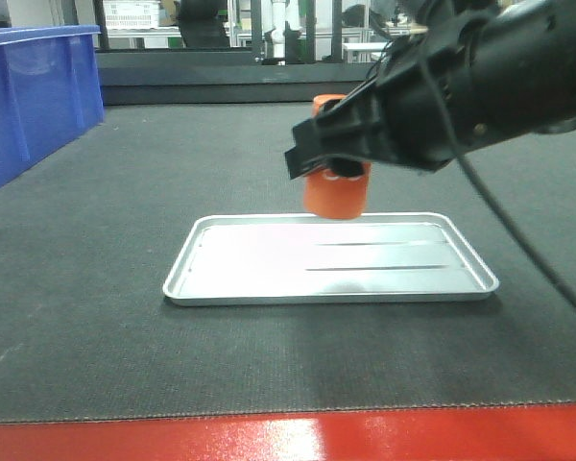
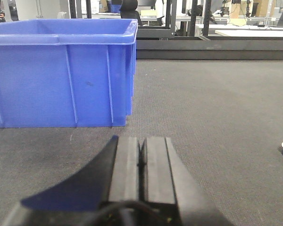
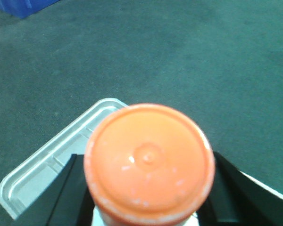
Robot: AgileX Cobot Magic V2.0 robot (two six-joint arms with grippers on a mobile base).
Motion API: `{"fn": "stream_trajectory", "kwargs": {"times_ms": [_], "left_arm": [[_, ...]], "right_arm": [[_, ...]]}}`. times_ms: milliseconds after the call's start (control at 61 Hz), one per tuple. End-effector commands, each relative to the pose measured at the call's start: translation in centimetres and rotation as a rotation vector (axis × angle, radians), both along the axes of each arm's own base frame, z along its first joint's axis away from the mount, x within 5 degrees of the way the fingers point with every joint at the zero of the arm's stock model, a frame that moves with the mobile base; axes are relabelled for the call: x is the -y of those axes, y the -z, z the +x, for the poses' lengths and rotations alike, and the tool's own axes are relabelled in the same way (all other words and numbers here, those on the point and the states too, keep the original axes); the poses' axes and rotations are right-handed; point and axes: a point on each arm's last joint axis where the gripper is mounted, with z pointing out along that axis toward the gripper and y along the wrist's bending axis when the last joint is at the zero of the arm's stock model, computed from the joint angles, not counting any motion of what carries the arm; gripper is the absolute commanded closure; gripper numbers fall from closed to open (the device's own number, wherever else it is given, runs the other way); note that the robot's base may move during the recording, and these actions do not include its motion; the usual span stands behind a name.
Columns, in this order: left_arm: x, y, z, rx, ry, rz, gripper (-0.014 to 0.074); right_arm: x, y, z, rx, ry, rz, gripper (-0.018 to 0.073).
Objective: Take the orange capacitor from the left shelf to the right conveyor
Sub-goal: 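Lower the orange capacitor onto the silver tray with the right gripper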
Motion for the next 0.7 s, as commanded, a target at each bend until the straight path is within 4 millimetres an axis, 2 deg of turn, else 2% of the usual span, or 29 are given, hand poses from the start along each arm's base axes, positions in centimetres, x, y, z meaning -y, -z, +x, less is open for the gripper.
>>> {"fn": "stream_trajectory", "kwargs": {"times_ms": [0,148,377,689], "left_arm": [[0.0,-1.0,-0.2,0.098,0.004,-0.01,0.0701],[0.0,-1.0,-0.2,0.098,0.004,-0.01,0.0701],[0.0,-1.0,-0.2,0.098,0.004,-0.01,0.0701],[0.0,-1.0,-0.2,0.098,0.004,-0.01,0.0701]], "right_arm": [[-0.6,-2.2,0.8,0.145,-0.017,0.097,0.039],[-0.9,-1.0,1.3,0.134,-0.021,0.096,0.0228],[-1.1,-1.4,1.4,0.183,-0.029,0.136,-0.0078],[-1.1,-1.4,1.4,0.184,-0.029,0.137,-0.0068]]}}
